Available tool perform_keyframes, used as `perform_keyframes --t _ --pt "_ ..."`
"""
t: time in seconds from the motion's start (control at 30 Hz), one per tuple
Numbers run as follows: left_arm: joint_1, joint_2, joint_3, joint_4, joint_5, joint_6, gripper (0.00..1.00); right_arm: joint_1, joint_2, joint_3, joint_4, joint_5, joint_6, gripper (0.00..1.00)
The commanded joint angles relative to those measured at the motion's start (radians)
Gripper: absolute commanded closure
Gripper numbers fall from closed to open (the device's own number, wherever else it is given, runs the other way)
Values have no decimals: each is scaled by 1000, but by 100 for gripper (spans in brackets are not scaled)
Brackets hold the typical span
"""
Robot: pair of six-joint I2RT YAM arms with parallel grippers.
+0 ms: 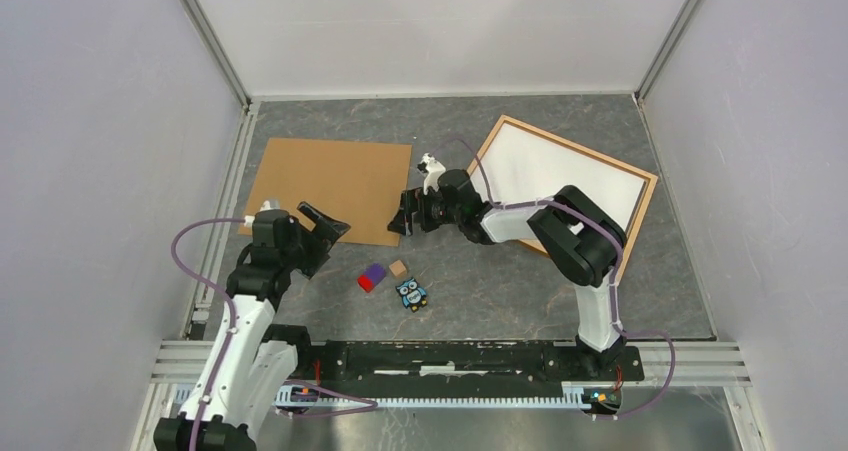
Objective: Put the photo into the frame
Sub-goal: Move the photo frame item to the center of the board.
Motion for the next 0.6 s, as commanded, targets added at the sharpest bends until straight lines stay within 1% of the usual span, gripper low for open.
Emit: perform_keyframes --t 0.0,0.13,0.2,0.33,0.4,0.5,0.57 --pt "4 -22 20 -14 82 111 0 -4 -81 69 -258 195 -189 2" --pt "3 28 36 9 145 134 0 -4 -97 134 -357 321 -246 2" --pt "2 38 19 43 182 124 0 -5 -100 149 -368 402 -278 2" --pt "2 57 -25 125 228 99 0 -6 -96 173 -310 581 -324 2" --pt "2 89 -22 143 235 107 0 -12 -74 207 -273 636 -340 2" --pt "2 177 11 136 239 148 0 -43 -9 297 -227 637 -327 2" --pt "3 232 35 116 227 172 0 -70 54 363 -196 589 -304 2"
